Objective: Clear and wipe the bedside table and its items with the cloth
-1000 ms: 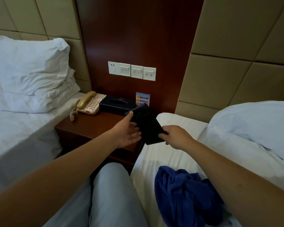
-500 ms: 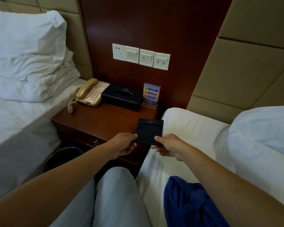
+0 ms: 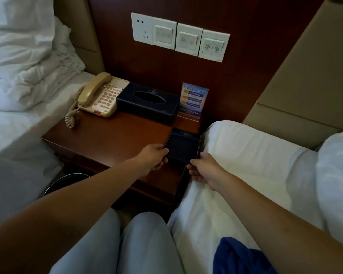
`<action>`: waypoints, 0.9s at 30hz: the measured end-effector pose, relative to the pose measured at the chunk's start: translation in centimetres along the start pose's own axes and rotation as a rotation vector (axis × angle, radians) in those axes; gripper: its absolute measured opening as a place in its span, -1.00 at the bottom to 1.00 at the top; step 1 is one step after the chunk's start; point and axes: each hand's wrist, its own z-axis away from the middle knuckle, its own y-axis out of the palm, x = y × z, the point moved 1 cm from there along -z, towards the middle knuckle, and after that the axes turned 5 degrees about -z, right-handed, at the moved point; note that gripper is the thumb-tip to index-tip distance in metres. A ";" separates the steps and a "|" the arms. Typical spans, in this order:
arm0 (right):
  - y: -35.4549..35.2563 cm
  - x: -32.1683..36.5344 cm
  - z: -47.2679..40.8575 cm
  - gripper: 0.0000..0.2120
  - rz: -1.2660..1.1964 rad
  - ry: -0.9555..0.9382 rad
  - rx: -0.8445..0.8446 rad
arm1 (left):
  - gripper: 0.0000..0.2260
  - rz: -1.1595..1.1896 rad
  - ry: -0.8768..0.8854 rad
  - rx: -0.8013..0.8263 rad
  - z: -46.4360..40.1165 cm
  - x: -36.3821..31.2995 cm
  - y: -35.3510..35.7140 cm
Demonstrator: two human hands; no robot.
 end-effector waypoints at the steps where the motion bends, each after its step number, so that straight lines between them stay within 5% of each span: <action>1: 0.3 0.2 -0.7 -0.43 -0.005 -0.013 -0.019 | -0.57 0.006 0.008 -0.004 -0.7 -0.3 0.0; 14: 2.0 1.5 -5.5 -0.32 -0.118 -0.006 -0.088 | -0.52 0.041 0.033 -0.017 -6.0 -1.9 0.5; 27: 2.8 1.9 -2.3 -0.30 -0.166 0.011 -0.012 | -0.48 -0.028 0.068 -0.006 -2.6 -2.2 -0.7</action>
